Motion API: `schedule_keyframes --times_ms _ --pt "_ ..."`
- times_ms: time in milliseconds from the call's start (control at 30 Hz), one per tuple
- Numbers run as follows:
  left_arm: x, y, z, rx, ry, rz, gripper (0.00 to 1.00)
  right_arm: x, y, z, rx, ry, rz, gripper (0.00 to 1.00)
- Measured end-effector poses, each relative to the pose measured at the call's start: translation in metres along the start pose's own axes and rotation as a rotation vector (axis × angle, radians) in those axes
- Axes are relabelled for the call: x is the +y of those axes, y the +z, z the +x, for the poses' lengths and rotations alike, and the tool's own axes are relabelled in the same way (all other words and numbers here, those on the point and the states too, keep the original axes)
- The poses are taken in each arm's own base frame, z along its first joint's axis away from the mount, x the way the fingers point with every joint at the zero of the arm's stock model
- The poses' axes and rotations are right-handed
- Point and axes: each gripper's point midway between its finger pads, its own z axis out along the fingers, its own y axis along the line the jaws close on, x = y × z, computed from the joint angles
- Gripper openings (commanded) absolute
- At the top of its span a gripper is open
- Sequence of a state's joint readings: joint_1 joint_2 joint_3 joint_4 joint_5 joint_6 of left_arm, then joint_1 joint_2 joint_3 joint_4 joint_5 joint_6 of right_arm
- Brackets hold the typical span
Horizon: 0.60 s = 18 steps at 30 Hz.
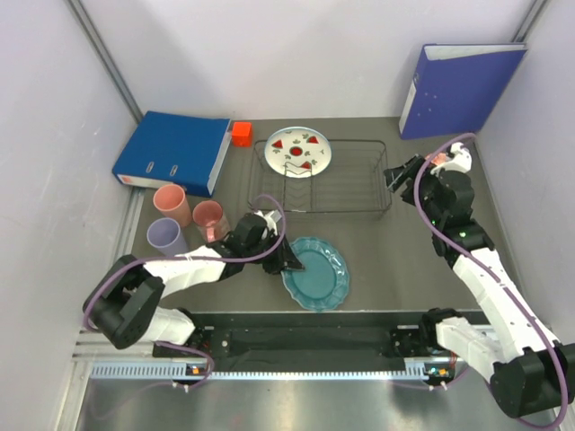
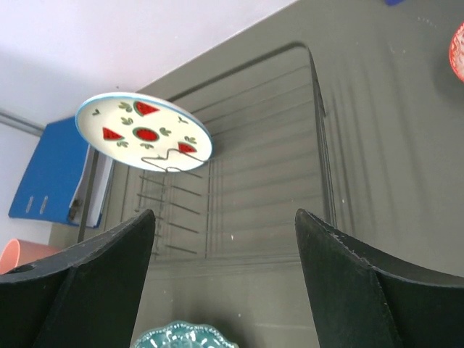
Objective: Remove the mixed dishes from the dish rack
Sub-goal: Place the plate at the center of the board.
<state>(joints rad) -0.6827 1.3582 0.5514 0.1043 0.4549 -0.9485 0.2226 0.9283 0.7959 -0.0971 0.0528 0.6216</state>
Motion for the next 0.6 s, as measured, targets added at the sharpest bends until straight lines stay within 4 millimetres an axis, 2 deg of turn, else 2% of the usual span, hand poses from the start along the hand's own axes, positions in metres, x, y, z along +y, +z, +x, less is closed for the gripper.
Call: schedule_keyframes --times_ms 167,233,333,433,467,600 --pt "0.0054 0.0010 0.0007 0.001 0.004 -0.020 0.00 0.0001 -0.0026 0.0044 0.008 0.005 -0.013 0.79" --pt "0.0091 0.0012 0.0016 0.003 0.004 -0.036 0.08 0.0028 -0.0038 0.0039 0.006 0.007 -0.023 0.79" --pt "0.0104 0.0007 0.0022 0.009 0.007 -0.045 0.11 0.0050 -0.0053 0.0034 0.005 0.008 -0.033 0.80" --pt "0.0100 -0.0002 0.0016 0.015 0.014 -0.057 0.29 0.0045 -0.0057 0.0043 0.002 0.008 -0.036 0.80" --pt "0.0098 -0.0005 0.0013 0.016 0.019 -0.061 0.39 0.0042 -0.0056 0.0047 0.002 0.009 -0.036 0.80" --pt "0.0079 -0.0025 0.0002 0.027 0.030 -0.076 0.53 0.0038 -0.0051 0.0065 0.004 0.011 -0.037 0.80"
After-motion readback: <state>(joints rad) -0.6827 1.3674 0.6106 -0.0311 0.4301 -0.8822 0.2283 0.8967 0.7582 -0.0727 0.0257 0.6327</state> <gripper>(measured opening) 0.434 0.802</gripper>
